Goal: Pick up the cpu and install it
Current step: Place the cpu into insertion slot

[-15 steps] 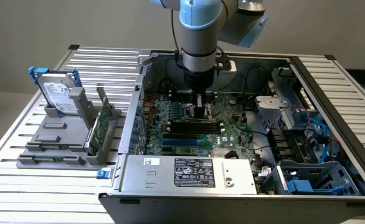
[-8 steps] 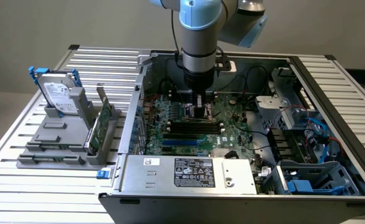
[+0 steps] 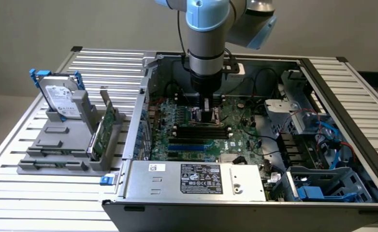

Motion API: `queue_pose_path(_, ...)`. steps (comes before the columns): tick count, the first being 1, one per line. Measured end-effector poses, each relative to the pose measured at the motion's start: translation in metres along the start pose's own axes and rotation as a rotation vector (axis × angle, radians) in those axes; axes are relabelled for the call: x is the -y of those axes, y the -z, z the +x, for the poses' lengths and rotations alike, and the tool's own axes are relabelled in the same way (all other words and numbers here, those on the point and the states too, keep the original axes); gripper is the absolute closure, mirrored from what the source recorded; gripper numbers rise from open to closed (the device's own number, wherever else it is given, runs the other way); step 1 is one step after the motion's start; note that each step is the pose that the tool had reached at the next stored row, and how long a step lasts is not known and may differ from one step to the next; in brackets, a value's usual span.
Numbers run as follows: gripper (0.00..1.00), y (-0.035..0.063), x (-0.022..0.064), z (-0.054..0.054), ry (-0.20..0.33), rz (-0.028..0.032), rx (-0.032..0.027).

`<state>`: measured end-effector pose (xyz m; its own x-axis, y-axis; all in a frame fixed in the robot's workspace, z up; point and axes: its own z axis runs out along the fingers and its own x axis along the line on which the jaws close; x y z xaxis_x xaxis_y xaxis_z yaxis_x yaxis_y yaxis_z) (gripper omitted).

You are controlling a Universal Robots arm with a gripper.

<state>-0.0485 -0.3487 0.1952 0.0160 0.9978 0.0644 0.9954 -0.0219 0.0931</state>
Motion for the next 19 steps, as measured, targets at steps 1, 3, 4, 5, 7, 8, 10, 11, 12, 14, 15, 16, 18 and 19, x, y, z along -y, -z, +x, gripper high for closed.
queue_pose_path(1, 0.45, 0.0, 0.0, 0.0, 0.0, 0.0, 0.0)
queue_pose_path(3, 0.45, 0.0, 0.0, 0.0, 0.0, 0.0, 0.0)
queue_pose_path(4, 0.45, 0.0, 0.0, 0.0, 0.0, 0.0, 0.0)
queue_pose_path(5, 0.45, 0.0, 0.0, 0.0, 0.0, 0.0, -0.0001)
queue_pose_path(7, 0.45, 0.0, 0.0, 0.0, 0.0, 0.0, -0.0001)
queue_pose_path(8, 0.44, 0.0, 0.0, 0.0, 0.0, -0.0001, -0.0001)
queue_pose_path(10, 0.37, 0.0, 0.0, 0.0, 0.0, 0.0, 0.0)
queue_pose_path(11, 0.37, 0.0, 0.0, 0.0, 0.0, 0.0, -0.0001)
queue_pose_path(12, 0.37, 0.0, 0.0, 0.0, 0.0, 0.0, -0.0001)
queue_pose_path(14, 0.37, 0.0, 0.0, 0.0, 0.0, 0.0, -0.0001)
queue_pose_path(15, 0.37, 0.0, 0.0, 0.0, 0.0, 0.0, 0.0)
queue_pose_path(16, 0.37, 0.0, 0.0, 0.0, 0.0, 0.0, 0.0)
queue_pose_path(18, 0.37, 0.0, 0.0, 0.0002, 0.0, 0.0, 0.0)
queue_pose_path(19, 0.37, 0.0, 0.0, 0.0003, 0.0, 0.0, 0.0)
